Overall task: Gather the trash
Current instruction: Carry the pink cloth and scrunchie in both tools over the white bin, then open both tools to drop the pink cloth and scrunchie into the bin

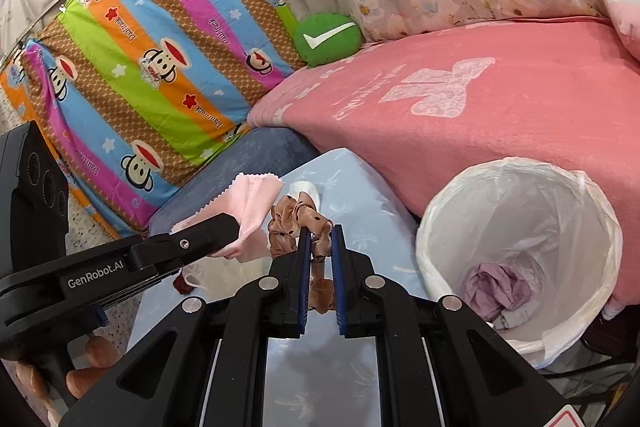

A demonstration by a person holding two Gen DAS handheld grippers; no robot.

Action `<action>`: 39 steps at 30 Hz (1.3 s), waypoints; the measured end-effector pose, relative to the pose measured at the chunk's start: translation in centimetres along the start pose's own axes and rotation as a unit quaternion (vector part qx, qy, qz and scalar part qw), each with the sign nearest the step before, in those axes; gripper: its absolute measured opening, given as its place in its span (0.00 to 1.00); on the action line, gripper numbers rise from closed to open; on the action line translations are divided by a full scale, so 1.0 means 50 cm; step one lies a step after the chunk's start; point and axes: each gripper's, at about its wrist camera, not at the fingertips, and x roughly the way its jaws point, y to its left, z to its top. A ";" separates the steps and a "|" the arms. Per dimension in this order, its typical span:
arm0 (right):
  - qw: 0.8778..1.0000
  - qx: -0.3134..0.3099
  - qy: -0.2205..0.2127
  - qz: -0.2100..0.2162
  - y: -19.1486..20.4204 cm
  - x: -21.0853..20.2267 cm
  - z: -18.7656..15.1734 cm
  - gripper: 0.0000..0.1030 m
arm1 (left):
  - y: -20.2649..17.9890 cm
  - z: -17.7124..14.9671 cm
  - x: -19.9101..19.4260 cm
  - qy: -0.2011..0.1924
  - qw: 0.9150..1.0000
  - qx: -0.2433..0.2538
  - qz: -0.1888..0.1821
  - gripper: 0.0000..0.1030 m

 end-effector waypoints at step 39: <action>0.985 0.054 -0.030 -0.163 -0.249 -0.062 0.014 0.13 | -0.185 -0.047 0.211 0.070 0.989 0.126 0.016 0.56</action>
